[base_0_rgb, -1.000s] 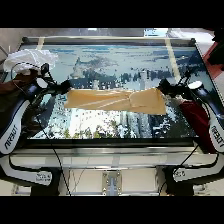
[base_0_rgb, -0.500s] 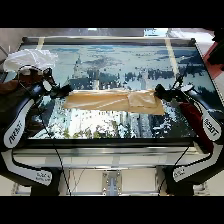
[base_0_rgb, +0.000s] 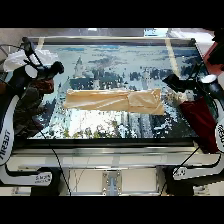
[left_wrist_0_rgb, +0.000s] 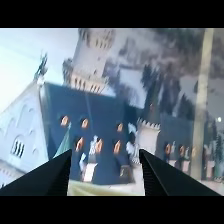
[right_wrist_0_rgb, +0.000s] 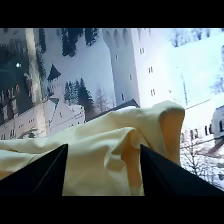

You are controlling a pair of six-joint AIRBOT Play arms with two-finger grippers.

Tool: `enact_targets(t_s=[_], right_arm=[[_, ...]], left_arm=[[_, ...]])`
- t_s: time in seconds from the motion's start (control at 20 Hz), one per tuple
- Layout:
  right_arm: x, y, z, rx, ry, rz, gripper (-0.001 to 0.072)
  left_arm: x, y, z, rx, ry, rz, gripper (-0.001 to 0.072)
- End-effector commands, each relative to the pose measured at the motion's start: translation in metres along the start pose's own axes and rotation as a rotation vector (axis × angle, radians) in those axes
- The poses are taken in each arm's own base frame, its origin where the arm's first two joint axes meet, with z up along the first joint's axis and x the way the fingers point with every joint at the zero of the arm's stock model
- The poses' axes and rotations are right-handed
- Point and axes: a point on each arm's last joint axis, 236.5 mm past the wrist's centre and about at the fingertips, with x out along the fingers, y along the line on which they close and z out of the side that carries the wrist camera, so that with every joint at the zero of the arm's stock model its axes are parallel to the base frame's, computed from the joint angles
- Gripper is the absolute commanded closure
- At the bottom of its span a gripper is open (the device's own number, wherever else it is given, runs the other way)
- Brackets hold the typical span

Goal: Fold the shirts.

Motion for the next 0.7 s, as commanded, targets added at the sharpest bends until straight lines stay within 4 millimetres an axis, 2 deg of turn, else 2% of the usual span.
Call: enact_targets(t_s=[0.0,0.1,0.2,0.3,0.45,0.55,0.65], right_arm=[[-0.011,-0.027,-0.019,0.017,0.110,-0.019,0.0029],[0.003,-0.044,-0.041,0.065,0.202,-0.012,0.0029],[0.019,-0.057,-0.053,0.098,0.241,-0.011,0.0029],[0.032,-0.066,-0.065,0.101,0.282,-0.001,0.0029],[0.046,-0.075,-0.083,0.106,0.338,0.015,0.0030],[0.053,-0.071,-0.089,0.120,0.359,0.066,0.0029],[0.063,-0.058,-0.094,0.158,0.369,0.152,0.0030]], left_arm=[[-0.034,-0.075,0.045,0.332,-0.212,-0.137,0.0208],[-0.035,-0.123,0.022,0.619,-0.215,-0.202,0.0202],[-0.037,-0.161,0.002,0.693,-0.216,-0.264,0.0202],[-0.040,-0.184,-0.011,0.710,-0.215,-0.306,0.0202],[-0.043,-0.204,-0.026,0.704,-0.197,-0.347,0.0202],[-0.044,-0.206,-0.031,0.688,-0.178,-0.359,0.0203],[-0.043,-0.205,-0.037,0.659,-0.146,-0.366,0.0203]])
